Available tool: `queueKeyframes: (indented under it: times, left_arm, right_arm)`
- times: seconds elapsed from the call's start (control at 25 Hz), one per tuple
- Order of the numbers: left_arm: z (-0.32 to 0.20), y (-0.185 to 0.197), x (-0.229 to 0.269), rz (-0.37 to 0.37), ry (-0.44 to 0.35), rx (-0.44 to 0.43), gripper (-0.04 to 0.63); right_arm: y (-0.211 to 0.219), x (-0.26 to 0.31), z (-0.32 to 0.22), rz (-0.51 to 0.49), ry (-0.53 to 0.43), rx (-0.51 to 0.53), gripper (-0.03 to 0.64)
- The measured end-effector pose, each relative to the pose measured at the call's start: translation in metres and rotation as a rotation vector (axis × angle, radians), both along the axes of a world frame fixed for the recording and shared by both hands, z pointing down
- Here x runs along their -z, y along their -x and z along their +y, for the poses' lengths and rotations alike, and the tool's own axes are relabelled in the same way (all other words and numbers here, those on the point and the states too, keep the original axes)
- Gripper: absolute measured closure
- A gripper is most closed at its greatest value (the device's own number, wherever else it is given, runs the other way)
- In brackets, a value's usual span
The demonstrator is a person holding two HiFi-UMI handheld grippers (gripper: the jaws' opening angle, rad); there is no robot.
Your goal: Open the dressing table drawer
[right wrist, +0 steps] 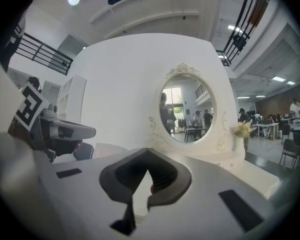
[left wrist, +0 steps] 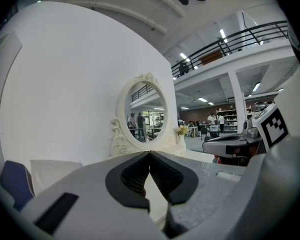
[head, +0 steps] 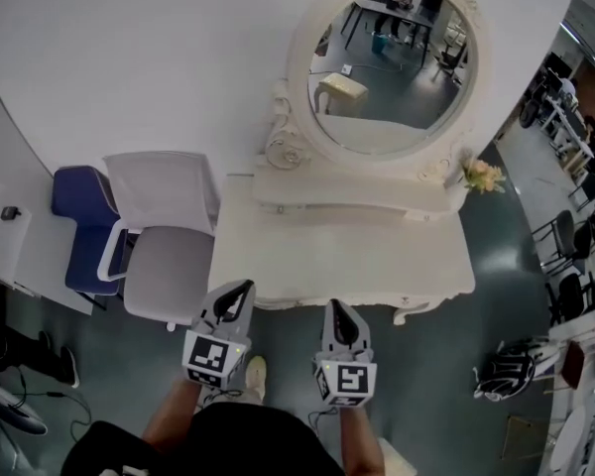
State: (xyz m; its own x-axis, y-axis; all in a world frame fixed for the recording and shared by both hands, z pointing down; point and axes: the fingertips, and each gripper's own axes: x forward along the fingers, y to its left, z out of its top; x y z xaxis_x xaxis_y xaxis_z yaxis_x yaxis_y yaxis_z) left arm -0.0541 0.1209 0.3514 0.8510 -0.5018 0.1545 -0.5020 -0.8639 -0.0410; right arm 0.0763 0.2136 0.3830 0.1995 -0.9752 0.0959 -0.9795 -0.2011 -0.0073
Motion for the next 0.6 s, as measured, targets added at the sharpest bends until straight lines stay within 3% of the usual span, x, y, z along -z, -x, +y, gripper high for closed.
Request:
queueKeyframes:
  times: [0.6]
  left_arm:
    - [-0.099, -0.011, -0.011, 0.008, 0.004, -0.029, 0.592]
  right_arm:
    - [-0.013, -0.005, -0.09, 0.011, -0.003, -0.047, 0.618]
